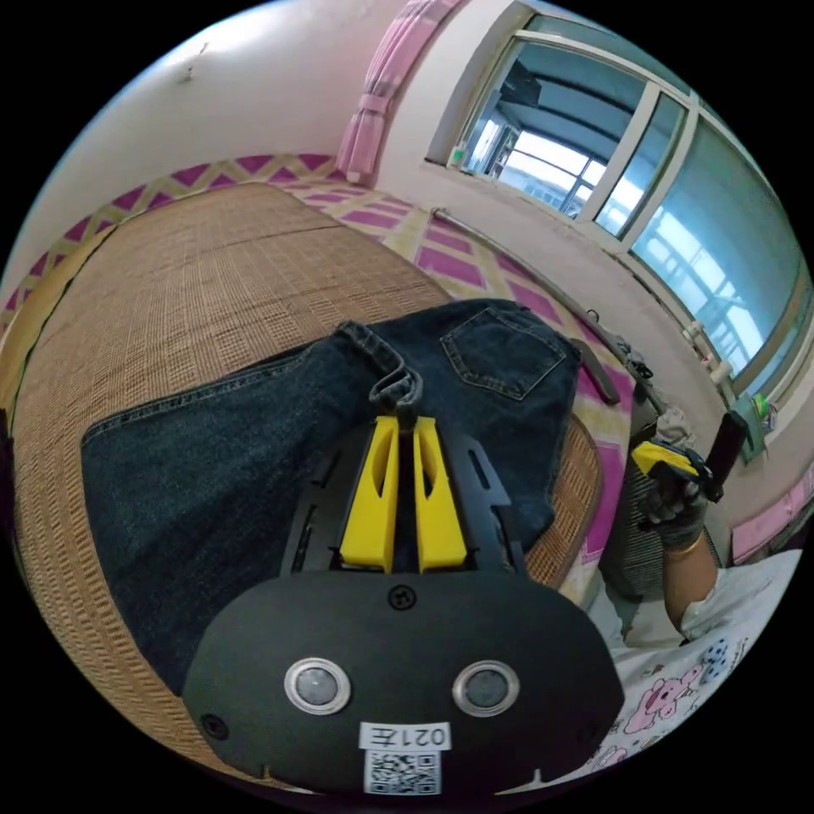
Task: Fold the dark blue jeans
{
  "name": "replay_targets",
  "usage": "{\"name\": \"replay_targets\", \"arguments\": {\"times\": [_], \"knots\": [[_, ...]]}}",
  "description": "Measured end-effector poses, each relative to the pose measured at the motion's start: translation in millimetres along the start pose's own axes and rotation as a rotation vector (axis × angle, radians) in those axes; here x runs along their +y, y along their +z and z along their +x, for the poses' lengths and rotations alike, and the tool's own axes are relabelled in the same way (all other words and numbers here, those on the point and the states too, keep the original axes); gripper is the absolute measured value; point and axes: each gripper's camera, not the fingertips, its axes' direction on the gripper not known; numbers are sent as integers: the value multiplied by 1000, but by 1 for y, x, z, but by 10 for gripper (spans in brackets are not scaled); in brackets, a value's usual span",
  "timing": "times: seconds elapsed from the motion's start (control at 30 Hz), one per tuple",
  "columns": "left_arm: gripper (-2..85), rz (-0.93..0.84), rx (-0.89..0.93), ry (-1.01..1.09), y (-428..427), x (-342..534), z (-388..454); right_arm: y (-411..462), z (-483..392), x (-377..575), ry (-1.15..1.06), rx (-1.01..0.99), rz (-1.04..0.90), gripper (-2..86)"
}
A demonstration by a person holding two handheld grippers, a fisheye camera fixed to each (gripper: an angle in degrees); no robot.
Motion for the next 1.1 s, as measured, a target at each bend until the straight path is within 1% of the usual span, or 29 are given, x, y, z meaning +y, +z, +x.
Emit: {"name": "replay_targets", "arguments": {"times": [0.07,0.1,0.13,0.23,0.27,0.3,0.37,0.47,0.57,0.6,0.7,0.83,0.9,0.97,1.0,1.07,1.1], "knots": [[43,-25,62,21,14,9,0,-10,23,-9,95,31,20,33],[56,-85,83,43,31,15,-1,-12,31,-12,130,43,20,43],[64,-107,108,50,41,23,-4,-16,47,-17,212,67,25,61],[69,-56,172,62,38,37,-6,-27,93,-23,449,126,62,84],[69,-43,191,74,37,41,-6,-31,112,-23,543,115,95,94],[61,-21,223,101,34,47,-5,-33,122,-23,591,99,109,99],[52,20,247,131,28,58,-3,-31,155,-25,745,18,155,118],[39,84,255,142,13,76,-4,-21,184,-34,870,-67,211,133],[17,122,280,143,-4,95,-9,-10,197,-52,919,-91,254,151],[10,132,285,144,-11,102,-13,-7,199,-55,933,-96,255,152],[-3,163,275,125,-29,121,-25,6,214,-61,988,-110,282,119],[-9,194,281,79,-52,146,-51,24,229,-57,1060,-145,315,51],[-9,191,281,54,-60,155,-63,21,217,-65,1006,-150,352,43],[-9,193,283,23,-68,164,-78,8,163,-113,747,-31,336,37],[-9,201,289,0,-75,170,-88,6,143,-128,669,3,326,37],[-10,215,294,-28,-85,177,-101,15,42,-184,323,147,261,36],[-10,229,291,-47,-92,183,-110,21,16,-194,239,177,241,37]]}}
